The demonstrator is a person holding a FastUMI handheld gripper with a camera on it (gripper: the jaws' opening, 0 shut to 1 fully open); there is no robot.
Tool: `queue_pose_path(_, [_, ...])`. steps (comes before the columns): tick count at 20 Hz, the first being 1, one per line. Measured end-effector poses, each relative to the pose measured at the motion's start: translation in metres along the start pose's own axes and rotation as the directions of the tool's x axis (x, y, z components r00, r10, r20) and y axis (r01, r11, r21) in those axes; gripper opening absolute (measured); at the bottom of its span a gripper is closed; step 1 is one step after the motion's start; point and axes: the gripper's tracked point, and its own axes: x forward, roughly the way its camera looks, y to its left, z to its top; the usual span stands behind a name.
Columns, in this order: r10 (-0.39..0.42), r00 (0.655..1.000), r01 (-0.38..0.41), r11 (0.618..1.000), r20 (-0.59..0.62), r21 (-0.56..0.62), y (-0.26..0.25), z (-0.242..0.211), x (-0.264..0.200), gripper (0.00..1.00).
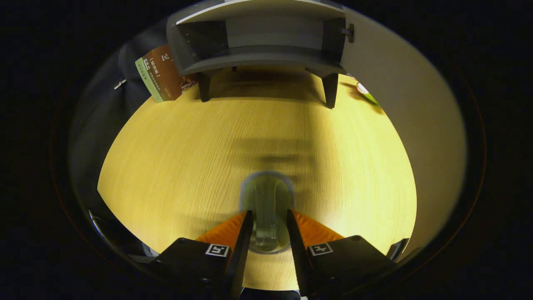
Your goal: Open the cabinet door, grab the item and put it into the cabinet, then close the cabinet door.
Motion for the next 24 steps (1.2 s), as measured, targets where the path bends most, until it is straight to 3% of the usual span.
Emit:
queue_pose_path(2, [-0.024,1.0,0.024,1.0,-0.003,-0.016,-0.001,-0.003,0.008,0.24])
queue_pose_path(4, [-0.033,0.999,0.033,0.998,-0.003,-0.046,-0.001,-0.003,0.012,0.18])
queue_pose_path(9, [-0.017,1.0,0.017,0.999,-0.002,0.032,0.007,0.009,-0.005,0.18])
queue_pose_path(24, [-0.003,0.973,-0.006,0.999,0.232,0.04,0.044,0.15,-0.139,0.18])
